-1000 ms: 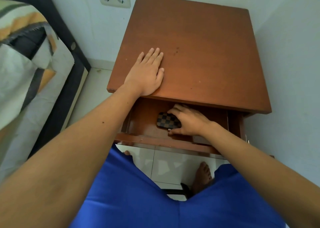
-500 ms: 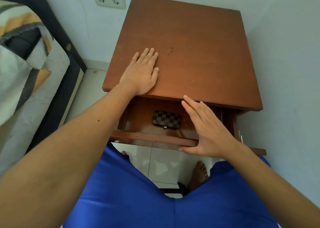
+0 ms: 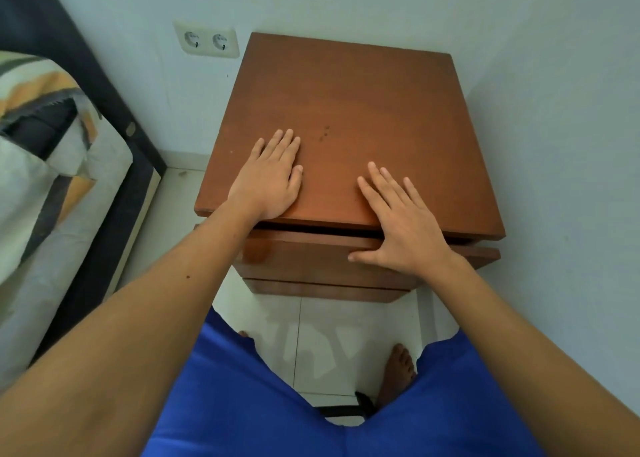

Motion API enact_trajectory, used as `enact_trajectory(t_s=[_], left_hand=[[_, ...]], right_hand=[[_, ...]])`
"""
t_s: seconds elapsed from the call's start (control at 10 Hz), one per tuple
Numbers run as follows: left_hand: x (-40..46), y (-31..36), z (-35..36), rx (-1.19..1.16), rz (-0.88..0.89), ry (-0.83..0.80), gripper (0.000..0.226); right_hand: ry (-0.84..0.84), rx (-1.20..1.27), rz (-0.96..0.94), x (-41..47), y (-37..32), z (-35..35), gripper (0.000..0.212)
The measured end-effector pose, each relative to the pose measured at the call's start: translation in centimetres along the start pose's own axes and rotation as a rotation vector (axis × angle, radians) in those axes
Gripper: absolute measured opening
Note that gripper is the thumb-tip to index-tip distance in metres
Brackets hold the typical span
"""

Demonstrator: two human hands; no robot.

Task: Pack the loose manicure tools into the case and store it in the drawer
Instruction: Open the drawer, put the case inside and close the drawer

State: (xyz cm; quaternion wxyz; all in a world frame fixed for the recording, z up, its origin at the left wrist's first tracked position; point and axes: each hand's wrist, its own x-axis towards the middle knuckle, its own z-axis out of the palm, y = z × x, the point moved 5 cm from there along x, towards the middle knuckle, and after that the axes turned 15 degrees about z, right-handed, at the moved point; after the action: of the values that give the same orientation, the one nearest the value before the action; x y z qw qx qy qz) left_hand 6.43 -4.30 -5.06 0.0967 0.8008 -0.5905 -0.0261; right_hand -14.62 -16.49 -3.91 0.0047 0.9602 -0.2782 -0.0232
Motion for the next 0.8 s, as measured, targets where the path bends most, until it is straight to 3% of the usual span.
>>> enact_trajectory(t_s=[0.4,0.6,0.8], left_hand=[[0.1,-0.2,0.2,0.006,-0.002,0.011,0.062],[0.6,-0.3,0.0,0.014,-0.011,0.016,0.062],[0.2,-0.1,0.3,0.007,-0.018,-0.020,0.072]], right_hand=[[0.031,0.092,0.029,1.2,0.7,0.3,0.124],[0.024,0.434,0.188,4.3,1.7,-1.7,0.081],[0.009,0.284,0.302,7.4,1.4,-0.4,0.081]])
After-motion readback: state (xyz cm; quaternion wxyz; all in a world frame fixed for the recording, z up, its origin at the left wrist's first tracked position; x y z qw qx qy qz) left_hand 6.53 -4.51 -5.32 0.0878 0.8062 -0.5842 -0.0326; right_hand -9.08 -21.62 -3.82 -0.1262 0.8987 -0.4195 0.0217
